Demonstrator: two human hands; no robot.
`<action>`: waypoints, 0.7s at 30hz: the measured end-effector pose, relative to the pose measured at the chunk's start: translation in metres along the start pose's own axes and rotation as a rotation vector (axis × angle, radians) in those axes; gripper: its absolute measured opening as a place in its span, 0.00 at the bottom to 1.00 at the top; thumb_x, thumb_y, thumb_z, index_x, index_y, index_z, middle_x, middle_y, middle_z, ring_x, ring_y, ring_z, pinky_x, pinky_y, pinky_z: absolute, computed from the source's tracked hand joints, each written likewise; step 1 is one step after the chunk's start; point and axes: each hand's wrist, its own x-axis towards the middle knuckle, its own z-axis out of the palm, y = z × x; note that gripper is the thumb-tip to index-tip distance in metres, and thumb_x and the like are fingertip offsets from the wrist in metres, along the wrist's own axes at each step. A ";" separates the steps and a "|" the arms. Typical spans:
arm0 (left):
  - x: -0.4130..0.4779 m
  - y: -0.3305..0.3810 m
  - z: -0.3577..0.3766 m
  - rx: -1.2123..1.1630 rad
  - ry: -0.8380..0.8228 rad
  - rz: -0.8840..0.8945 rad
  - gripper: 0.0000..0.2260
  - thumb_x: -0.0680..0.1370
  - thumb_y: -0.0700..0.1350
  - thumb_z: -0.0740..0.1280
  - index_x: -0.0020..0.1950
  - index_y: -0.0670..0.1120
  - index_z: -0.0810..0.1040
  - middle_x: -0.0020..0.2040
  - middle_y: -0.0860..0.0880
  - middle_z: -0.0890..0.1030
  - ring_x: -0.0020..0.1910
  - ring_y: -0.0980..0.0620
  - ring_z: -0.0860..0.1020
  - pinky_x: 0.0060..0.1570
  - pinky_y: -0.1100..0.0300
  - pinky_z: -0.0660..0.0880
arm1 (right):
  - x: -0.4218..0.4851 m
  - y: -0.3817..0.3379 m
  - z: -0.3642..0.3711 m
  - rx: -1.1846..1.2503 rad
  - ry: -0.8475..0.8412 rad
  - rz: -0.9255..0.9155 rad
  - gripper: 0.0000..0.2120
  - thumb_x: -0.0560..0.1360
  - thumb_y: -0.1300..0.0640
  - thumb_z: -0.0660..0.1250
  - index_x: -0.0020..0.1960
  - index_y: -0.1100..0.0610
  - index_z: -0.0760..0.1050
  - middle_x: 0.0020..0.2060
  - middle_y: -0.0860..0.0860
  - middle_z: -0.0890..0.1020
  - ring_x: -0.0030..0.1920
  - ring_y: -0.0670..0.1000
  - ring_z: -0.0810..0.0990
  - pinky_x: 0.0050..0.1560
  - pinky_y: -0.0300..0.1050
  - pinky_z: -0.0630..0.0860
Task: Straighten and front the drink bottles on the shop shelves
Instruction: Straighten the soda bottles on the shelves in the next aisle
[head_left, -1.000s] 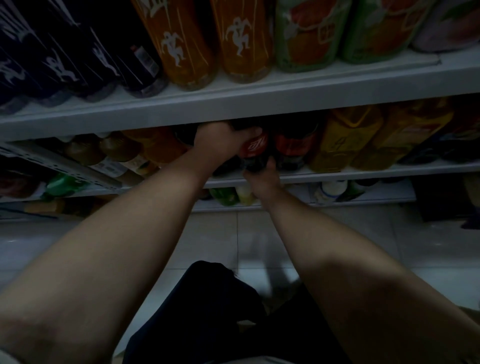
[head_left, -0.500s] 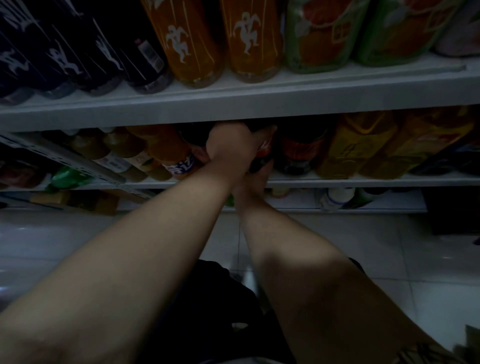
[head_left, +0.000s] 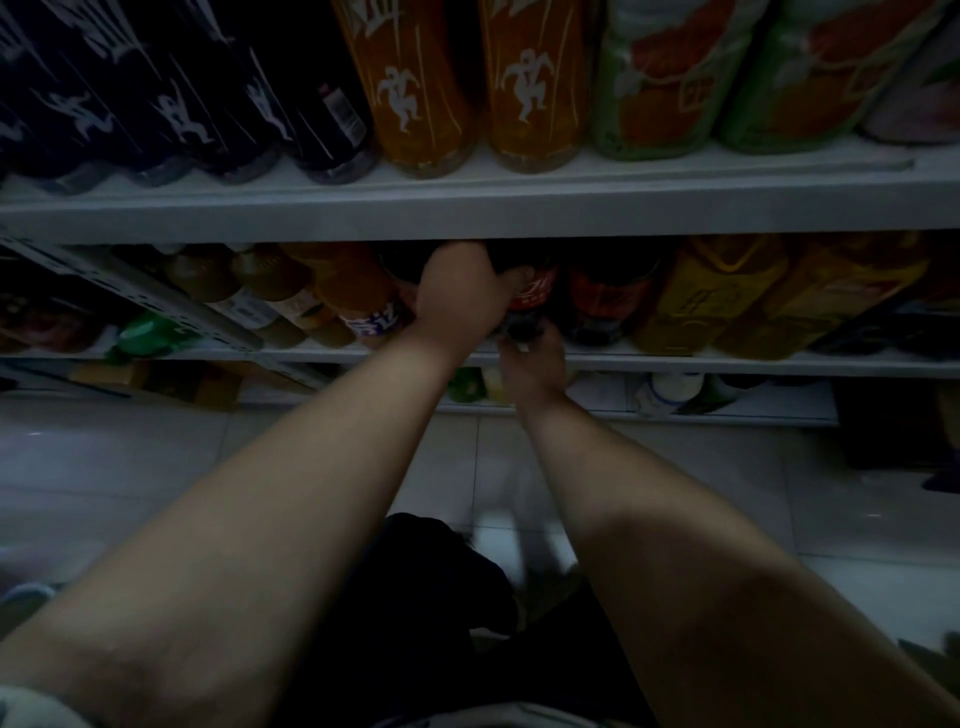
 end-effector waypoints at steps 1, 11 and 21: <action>-0.010 -0.003 -0.003 -0.014 0.041 0.016 0.24 0.72 0.50 0.73 0.64 0.40 0.74 0.59 0.41 0.78 0.58 0.46 0.76 0.53 0.60 0.72 | -0.002 -0.004 -0.002 -0.085 -0.009 -0.007 0.26 0.73 0.49 0.69 0.67 0.57 0.70 0.62 0.58 0.77 0.62 0.57 0.75 0.62 0.43 0.70; -0.029 -0.090 -0.082 0.068 0.064 -0.069 0.14 0.75 0.42 0.66 0.58 0.38 0.74 0.56 0.37 0.77 0.57 0.40 0.75 0.52 0.56 0.68 | -0.059 -0.058 0.027 -0.294 -0.322 -0.150 0.34 0.72 0.51 0.71 0.74 0.55 0.63 0.68 0.54 0.72 0.66 0.55 0.71 0.65 0.44 0.68; 0.015 -0.088 -0.081 0.031 -0.273 -0.069 0.22 0.78 0.51 0.66 0.67 0.39 0.72 0.64 0.40 0.76 0.62 0.44 0.74 0.61 0.54 0.72 | -0.060 -0.058 0.052 -0.130 -0.336 -0.077 0.39 0.74 0.64 0.64 0.78 0.51 0.47 0.72 0.52 0.66 0.69 0.53 0.67 0.69 0.47 0.66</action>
